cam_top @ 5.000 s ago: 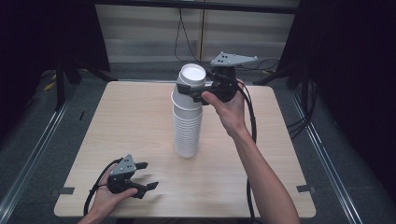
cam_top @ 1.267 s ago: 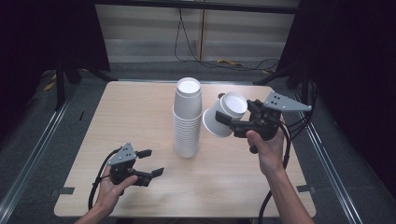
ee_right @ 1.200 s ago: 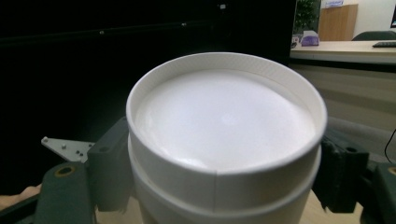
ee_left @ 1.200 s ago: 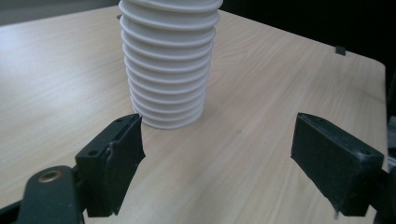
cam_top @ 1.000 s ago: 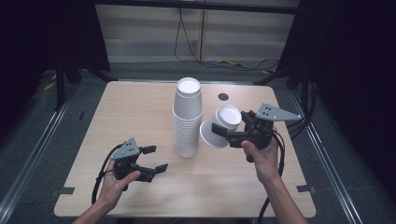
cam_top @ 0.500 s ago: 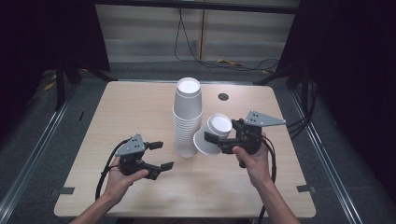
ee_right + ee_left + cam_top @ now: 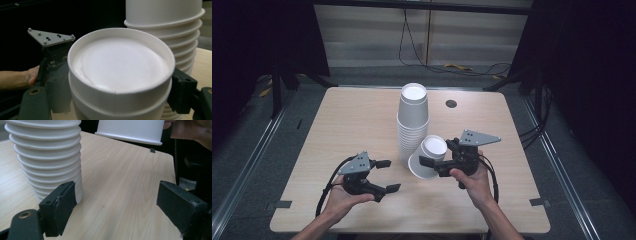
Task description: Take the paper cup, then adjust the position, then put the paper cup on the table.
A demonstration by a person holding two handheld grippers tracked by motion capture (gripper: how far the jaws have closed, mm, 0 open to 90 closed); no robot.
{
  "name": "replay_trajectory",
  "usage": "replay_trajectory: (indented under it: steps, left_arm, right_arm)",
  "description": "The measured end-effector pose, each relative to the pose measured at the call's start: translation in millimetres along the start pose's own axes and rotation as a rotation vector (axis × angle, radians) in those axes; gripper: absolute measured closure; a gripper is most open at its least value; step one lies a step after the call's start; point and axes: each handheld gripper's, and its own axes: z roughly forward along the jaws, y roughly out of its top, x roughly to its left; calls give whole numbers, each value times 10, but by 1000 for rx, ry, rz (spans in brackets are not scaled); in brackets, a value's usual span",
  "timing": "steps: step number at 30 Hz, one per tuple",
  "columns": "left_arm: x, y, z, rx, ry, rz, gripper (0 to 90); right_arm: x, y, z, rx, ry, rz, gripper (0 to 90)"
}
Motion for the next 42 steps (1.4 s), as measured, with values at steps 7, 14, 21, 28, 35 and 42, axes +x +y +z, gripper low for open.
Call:
replay_trajectory:
  steps: [7,14,21,28,35,42]
  left_arm:
    - [-36,-1,-3,-20,-18,9,156]
    - [-54,-39,48,-15,-46,8,156]
    - [-44,-38,38,-31,-59,5,155]
    - [-81,-33,55,-31,-65,26,158]
    - [-81,-48,103,-20,-99,17,155]
    - [-65,-74,149,-15,-115,19,155]
  right_arm:
    - [27,-106,92,12,30,0,217]
    - [-20,-234,161,24,52,38,217]
    - [-33,-307,229,26,81,51,217]
    - [-10,-409,309,46,114,63,217]
    - [37,-442,351,35,136,69,217]
    - [97,-488,418,51,158,62,219]
